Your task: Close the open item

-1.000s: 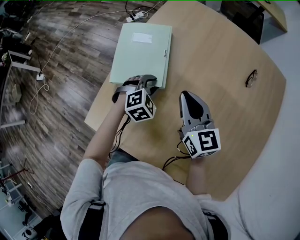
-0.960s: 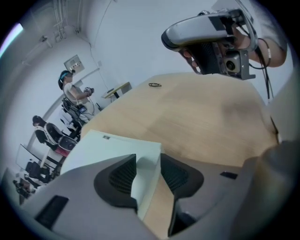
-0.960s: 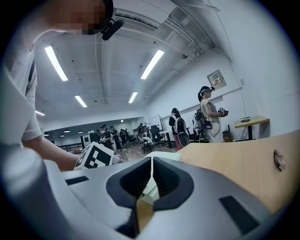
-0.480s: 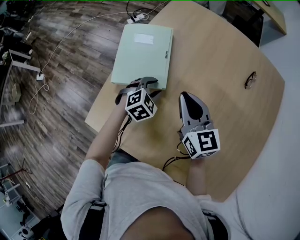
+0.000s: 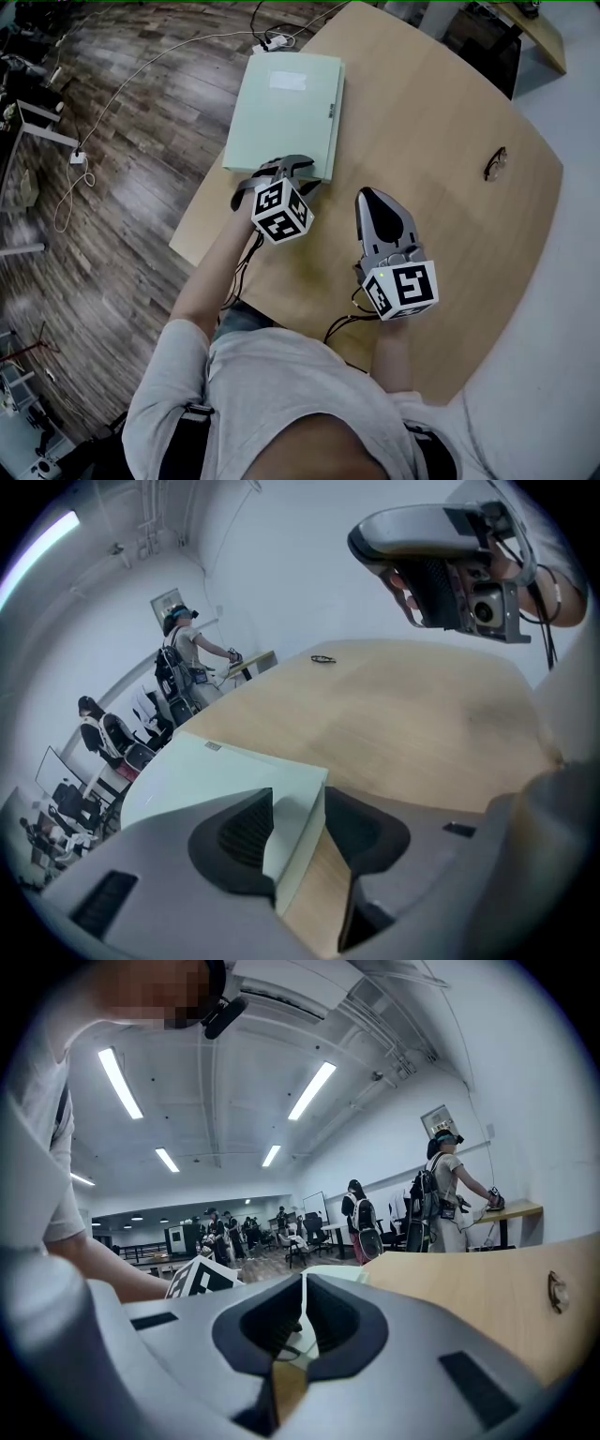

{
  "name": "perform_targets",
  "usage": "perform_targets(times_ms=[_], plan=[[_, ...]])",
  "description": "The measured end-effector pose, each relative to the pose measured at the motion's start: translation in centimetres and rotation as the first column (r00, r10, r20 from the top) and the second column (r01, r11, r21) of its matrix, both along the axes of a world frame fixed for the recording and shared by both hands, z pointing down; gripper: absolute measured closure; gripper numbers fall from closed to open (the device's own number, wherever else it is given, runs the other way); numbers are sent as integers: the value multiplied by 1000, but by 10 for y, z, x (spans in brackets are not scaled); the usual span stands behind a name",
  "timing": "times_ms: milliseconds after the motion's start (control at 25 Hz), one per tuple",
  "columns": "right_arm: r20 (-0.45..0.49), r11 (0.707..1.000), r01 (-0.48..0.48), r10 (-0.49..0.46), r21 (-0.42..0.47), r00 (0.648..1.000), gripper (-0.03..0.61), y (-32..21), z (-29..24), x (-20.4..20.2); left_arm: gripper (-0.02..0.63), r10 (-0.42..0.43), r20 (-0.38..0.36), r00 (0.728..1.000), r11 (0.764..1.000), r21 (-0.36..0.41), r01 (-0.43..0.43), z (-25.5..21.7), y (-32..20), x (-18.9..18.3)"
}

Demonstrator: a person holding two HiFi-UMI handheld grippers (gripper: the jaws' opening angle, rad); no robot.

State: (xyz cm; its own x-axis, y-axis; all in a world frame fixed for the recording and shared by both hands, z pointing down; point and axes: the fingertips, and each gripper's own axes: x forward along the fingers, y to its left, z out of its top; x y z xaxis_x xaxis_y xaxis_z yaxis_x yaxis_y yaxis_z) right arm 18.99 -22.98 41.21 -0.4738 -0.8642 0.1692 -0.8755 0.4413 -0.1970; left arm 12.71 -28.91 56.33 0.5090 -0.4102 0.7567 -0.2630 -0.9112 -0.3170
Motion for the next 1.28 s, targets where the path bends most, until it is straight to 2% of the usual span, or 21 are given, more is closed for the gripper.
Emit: perform_targets(times_ms=[280,440,680,800,1000,1080,1280], plan=[[-5,1000,-9,9,0,1000,568,-5,-1,9,430,83,118,989,991,90,-94,7,-3,4],[-3,1000,-18,18,-7,1000,568,-5,2,11,430,90,120,989,990,101,-103,10,-4,5],[-2,1000,-22,22,-9,1000,568,-4,3,10,498,88,86,992,994,61,-93,6,1,4],[-2,1000,-20,20,-10,1000,568,-4,4,10,540,104,27,994,993,48,-105,-4,6,0],[-2,1000,-18,18,-8,1000,568,-6,2,8,565,89,-51,995,995,-41,-91,-20,5,-1],[-2,1000,-11,11,-6,1000,568,-6,2,5,569,75,-50,996,994,-70,-79,-20,2,1],[-1,1000,-4,4,-6,1000,568,-5,3,2,569,94,7,996,981,-169,-91,-5,4,6]])
